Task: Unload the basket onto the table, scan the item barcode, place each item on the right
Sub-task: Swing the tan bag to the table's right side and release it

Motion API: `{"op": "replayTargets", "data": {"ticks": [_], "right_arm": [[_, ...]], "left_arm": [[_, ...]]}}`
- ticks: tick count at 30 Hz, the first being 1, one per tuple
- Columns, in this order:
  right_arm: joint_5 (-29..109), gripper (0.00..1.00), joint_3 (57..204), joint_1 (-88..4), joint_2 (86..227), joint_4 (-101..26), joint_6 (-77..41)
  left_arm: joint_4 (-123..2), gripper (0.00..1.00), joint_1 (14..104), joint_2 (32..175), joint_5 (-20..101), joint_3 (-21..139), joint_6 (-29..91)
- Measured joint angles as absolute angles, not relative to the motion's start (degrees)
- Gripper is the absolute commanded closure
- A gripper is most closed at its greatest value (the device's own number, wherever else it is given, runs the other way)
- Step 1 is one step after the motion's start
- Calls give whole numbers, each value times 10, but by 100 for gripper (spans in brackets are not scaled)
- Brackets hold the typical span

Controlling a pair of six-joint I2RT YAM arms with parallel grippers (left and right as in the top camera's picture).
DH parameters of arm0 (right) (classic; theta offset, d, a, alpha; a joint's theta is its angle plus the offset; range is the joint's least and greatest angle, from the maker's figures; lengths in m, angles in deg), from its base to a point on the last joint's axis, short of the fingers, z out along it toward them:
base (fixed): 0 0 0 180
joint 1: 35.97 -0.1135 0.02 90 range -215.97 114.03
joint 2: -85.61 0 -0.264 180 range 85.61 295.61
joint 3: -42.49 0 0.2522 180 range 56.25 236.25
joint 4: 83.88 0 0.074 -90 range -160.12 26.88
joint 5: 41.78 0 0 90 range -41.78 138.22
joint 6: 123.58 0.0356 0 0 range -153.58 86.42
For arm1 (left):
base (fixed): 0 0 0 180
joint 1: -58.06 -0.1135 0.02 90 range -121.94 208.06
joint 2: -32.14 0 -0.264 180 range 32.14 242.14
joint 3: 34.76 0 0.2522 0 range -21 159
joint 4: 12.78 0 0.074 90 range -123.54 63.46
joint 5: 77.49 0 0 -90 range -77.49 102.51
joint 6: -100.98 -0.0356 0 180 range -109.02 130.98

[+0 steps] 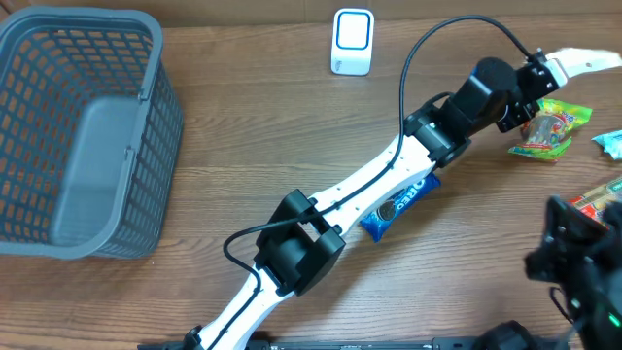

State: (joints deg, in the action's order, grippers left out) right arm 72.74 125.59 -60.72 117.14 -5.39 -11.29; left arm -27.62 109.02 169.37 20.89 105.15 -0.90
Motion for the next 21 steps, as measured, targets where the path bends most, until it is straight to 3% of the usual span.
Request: {"op": "replayTargets", "data": {"ticks": [8,21], "right_arm": [[743,96,1269,-607,1157,-49,-113],[748,96,1269,-607,1157,-50,-113]], "left_arm": [[-290,96,1094,1699,392,1052,125],[-245,96,1163,1784,471,1055,213]]}}
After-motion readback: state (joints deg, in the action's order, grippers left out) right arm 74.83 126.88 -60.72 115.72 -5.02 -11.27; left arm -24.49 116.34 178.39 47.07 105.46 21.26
